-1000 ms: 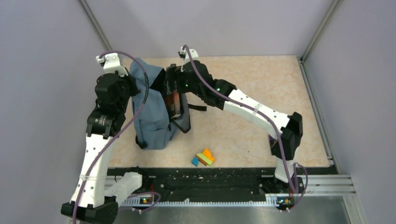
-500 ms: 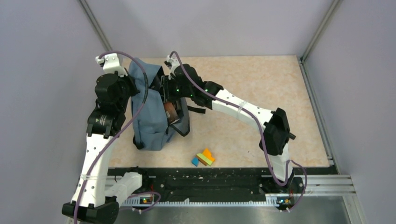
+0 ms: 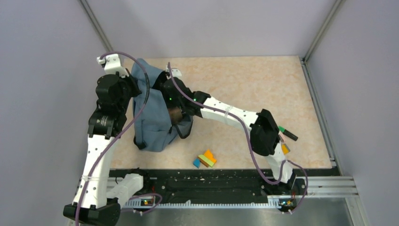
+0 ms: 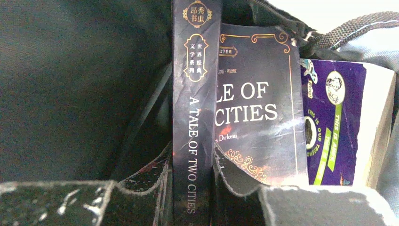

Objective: Pack the student bag
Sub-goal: Place the book in the student bag.

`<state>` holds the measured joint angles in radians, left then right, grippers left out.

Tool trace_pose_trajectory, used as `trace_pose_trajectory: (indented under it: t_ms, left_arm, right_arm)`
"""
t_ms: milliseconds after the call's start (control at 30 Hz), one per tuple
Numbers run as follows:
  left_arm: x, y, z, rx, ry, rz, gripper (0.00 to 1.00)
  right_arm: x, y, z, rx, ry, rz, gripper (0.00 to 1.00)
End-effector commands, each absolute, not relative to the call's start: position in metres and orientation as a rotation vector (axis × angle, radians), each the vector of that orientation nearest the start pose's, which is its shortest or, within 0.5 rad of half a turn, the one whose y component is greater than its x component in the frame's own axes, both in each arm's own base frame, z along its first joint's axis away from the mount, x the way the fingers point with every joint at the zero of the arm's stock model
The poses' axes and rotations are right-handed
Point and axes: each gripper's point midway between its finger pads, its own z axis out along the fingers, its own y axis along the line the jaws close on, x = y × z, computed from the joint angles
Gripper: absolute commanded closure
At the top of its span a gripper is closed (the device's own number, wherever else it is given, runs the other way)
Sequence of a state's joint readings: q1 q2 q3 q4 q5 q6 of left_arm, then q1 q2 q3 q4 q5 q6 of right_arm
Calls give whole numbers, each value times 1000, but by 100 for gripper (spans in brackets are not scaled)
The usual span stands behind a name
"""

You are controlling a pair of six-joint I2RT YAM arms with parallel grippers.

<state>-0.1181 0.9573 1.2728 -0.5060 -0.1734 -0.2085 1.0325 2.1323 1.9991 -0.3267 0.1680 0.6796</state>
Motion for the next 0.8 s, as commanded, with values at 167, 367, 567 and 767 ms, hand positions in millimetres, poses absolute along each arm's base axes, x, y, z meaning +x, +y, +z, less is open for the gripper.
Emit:
trace_pose_trajectory:
  t_ms: [167, 367, 567, 767]
  left_arm:
    - [317, -1, 380, -243, 1713, -40, 98]
    - [318, 1, 379, -250, 1715, -41, 99]
    - [318, 1, 381, -252, 1710, -48, 99]
    - [317, 1, 381, -256, 1707, -51, 99]
  right_arm:
    - [342, 513, 241, -177, 2041, 1013, 100]
    - [291, 524, 335, -226, 1849, 1556, 100]
    - [290, 502, 355, -168, 1802, 1505, 100]
    - [352, 476, 254, -101, 2007, 935, 100]
